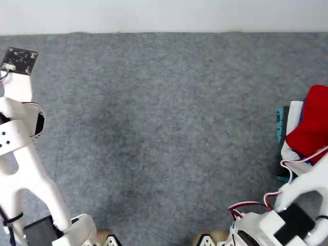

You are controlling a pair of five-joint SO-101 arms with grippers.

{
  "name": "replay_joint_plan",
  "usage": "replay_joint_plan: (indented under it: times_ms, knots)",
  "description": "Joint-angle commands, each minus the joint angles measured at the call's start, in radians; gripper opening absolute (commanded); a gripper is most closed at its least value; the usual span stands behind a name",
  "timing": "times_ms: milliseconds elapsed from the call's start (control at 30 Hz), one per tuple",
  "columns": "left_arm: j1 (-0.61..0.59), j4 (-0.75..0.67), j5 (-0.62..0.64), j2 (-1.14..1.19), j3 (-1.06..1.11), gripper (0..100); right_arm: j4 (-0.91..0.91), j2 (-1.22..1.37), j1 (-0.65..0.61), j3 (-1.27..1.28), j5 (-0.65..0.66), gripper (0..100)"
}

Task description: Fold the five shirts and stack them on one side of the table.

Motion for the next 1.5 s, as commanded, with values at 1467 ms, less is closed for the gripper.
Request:
replay_joint_plan:
  times_ms: [1467]
  knots:
    - [-0.003,0.020,-0.009,-0.037,-0.004,1,-0.019,0.487,0.041,-0.269,0.023,1.5]
